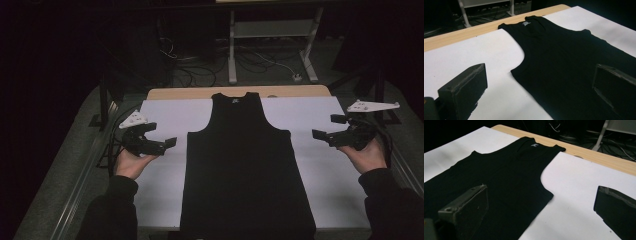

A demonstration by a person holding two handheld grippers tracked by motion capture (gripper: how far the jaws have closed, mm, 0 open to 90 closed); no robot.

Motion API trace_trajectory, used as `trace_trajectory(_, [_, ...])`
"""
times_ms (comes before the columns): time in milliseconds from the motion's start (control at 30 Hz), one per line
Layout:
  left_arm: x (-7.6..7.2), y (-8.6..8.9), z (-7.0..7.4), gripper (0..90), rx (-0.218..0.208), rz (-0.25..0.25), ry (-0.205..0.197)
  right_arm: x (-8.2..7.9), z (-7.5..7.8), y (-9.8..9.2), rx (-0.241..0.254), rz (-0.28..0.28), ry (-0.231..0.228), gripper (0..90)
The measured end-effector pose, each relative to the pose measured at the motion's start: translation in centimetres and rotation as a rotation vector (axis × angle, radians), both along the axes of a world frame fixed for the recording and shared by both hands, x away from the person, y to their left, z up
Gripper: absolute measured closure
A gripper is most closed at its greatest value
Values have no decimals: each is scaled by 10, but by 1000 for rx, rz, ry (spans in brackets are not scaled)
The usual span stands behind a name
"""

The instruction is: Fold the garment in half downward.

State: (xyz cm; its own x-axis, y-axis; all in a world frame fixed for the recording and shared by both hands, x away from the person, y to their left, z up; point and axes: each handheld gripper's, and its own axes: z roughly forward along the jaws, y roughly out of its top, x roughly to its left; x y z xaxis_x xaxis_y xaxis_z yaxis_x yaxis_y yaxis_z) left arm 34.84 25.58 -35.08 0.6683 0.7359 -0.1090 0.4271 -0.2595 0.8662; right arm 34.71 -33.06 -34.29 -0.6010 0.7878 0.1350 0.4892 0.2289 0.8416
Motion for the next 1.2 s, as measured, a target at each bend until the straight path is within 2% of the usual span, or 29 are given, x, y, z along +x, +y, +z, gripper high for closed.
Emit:
trace_trajectory(233, [9,-2,6,0,-5,-6,5,9,2,10,-21,31,8,0])
trace_trajectory(400, [15,-6,9,0,8,-12,8,16,4,15,-35,42,18,0])
trace_trajectory(600, [22,-9,10,0,0,-27,20,23,8,16,-32,51,26,0])
trace_trajectory(1033, [42,-17,13,0,14,-46,29,40,12,22,-45,65,38,0])
trace_trajectory(1200, [49,-19,13,0,29,-55,41,45,10,22,-31,68,42,0])
